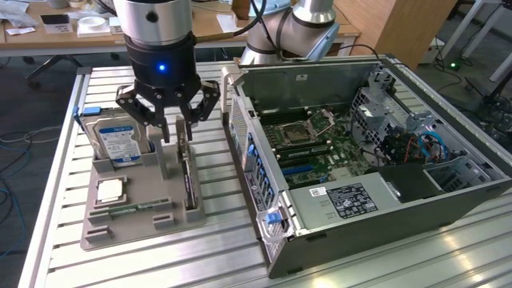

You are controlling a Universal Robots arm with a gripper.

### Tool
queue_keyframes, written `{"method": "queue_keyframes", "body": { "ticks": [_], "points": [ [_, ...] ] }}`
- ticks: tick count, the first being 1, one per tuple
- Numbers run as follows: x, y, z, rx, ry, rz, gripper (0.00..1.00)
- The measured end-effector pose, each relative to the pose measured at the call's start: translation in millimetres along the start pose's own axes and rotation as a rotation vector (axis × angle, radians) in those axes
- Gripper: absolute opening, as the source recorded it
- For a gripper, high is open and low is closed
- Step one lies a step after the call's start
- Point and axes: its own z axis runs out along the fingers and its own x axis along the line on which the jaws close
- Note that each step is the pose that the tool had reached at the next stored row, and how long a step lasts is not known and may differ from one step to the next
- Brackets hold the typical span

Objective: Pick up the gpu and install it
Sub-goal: 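Pick up the gpu and move the gpu toward the slot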

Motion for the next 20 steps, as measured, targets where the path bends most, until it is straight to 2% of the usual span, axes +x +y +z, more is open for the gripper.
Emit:
{"method": "queue_keyframes", "body": {
  "ticks": [20],
  "points": [
    [0.8,-1.4,34.8,0.0,0.0,0.0,0.42]
  ]
}}
